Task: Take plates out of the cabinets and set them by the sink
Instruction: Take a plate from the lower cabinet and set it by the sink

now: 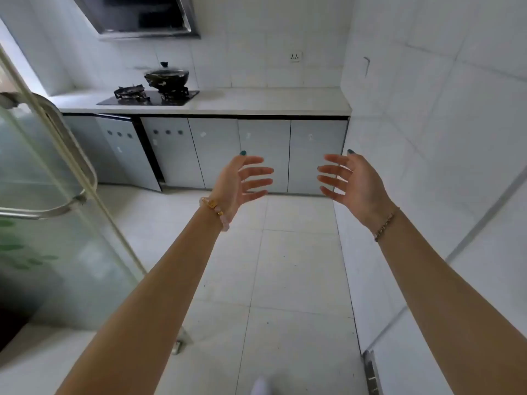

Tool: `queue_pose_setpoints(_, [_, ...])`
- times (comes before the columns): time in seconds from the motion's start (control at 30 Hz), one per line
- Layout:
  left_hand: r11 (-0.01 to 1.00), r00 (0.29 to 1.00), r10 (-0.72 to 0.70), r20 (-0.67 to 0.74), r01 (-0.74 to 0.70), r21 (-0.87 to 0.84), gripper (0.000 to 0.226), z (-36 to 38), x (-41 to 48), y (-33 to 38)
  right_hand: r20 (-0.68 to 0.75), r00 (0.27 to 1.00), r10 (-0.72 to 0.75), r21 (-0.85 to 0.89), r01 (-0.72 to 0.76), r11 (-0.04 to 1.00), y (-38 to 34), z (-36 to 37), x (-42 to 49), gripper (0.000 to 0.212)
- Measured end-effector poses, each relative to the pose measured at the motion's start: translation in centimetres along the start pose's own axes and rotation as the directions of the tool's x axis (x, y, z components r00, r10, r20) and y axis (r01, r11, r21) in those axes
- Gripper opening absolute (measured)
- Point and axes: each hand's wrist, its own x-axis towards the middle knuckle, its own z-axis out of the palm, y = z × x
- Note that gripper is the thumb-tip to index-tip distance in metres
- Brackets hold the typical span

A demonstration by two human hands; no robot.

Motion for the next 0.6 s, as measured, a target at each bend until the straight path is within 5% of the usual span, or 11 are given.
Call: queue_pose_setpoints(0.6, [1.0,0.995,0.011,-0.102,-0.013,-0.018,0.035,-7.2,20.0,-0.3,0.04,0.997,0.065,-0.096,-0.061,0.993,1.3,4.3,21.7,0.036])
